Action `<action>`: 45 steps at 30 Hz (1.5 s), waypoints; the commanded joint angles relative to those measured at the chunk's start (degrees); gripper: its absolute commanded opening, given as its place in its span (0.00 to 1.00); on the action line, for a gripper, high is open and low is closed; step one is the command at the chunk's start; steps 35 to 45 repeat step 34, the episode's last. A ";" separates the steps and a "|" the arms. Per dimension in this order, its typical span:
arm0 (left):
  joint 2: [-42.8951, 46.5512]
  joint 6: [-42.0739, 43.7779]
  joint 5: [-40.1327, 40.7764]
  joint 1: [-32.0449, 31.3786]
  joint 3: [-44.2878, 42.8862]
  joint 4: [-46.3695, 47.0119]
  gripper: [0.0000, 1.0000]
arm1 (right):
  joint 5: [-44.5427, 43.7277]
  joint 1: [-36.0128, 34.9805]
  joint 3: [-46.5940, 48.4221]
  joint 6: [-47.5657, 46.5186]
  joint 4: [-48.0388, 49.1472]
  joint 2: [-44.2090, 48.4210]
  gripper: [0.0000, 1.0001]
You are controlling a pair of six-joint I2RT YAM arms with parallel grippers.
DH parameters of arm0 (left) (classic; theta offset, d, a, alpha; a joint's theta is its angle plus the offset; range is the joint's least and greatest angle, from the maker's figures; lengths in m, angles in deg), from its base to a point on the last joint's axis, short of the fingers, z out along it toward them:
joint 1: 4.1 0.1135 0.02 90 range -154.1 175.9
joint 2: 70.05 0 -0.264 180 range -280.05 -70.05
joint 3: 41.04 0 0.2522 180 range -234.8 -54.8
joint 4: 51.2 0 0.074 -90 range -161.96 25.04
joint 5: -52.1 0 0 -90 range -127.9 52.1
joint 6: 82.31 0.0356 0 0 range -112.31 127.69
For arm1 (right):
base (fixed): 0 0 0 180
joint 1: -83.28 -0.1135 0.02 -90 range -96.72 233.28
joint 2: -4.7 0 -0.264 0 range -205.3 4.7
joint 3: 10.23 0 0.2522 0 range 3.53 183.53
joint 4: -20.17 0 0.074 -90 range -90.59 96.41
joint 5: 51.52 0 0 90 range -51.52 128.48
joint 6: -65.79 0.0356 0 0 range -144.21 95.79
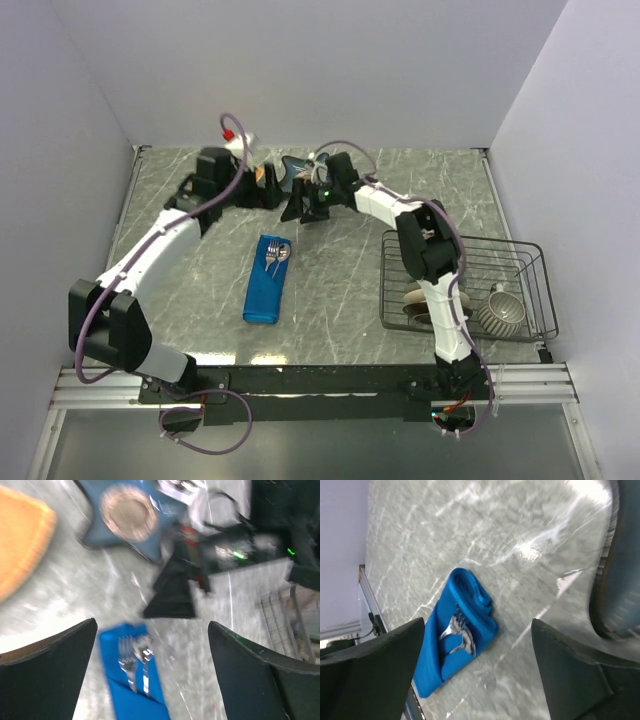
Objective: Fold the napkin into a case and place the utensils inside
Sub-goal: Reset both arms
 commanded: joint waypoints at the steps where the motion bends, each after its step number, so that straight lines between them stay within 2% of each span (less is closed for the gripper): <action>1: 1.10 4.60 -1.68 5.06 -14.17 -6.90 0.99 | 0.06 3.50 4.10 -4.96 -2.63 11.01 1.00; 3: -0.75 6.27 -2.03 7.77 -19.46 -12.61 0.99 | -0.46 5.70 4.28 -7.08 -4.57 15.40 1.00; 4: -3.02 7.06 -3.34 8.75 -24.97 -18.73 0.99 | -1.08 6.23 4.02 -9.61 -6.92 16.98 1.00; 7: -7.25 11.80 -8.08 12.00 -33.78 -30.60 0.99 | -5.54 9.04 1.56 -13.75 -12.46 24.71 1.00; 8: -7.44 12.86 -12.62 13.14 -34.43 -31.53 0.99 | -7.04 9.83 -0.88 -14.38 -13.53 29.43 1.00; 9: -7.35 13.74 -13.89 14.81 -34.35 -31.27 0.99 | -8.71 11.23 -2.47 -14.82 -14.41 32.00 1.00; 15: -5.24 14.89 -12.22 15.44 -27.76 -27.93 0.99 | -24.96 15.46 -17.75 -13.43 -20.31 52.65 1.00; 17: -3.06 16.98 -13.72 15.44 -23.03 -26.89 0.99 | -30.75 15.81 -26.16 -14.47 -20.13 61.24 1.00; 18: -1.57 17.00 -14.33 15.35 -17.61 -25.48 0.99 | -32.70 15.90 -29.17 -15.00 -19.96 64.08 1.00; 19: 2.36 16.48 -13.90 15.35 -14.60 -23.47 0.99 | -34.38 16.16 -31.90 -15.44 -20.30 68.98 1.00; 21: 6.25 16.21 -13.29 14.92 -6.62 -19.60 0.99 | -34.92 17.13 -38.50 -15.79 -21.09 73.67 1.00; 25: 12.58 16.38 -6.37 13.42 1.50 -19.84 0.99 | -35.09 18.45 -47.38 -15.62 -22.67 85.34 1.00; 30: 19.44 16.56 -2.39 12.19 7.92 -18.53 1.00 | -33.96 18.98 -51.26 -14.65 -23.38 92.31 1.00; 34: 22.61 16.21 1.03 11.13 8.90 -17.82 1.00 | -34.57 20.21 -51.53 -15.44 -24.79 95.91 1.00; 45: 22.61 16.21 1.03 11.13 8.90 -17.82 1.00 | -34.57 20.21 -51.53 -15.44 -24.79 95.91 1.00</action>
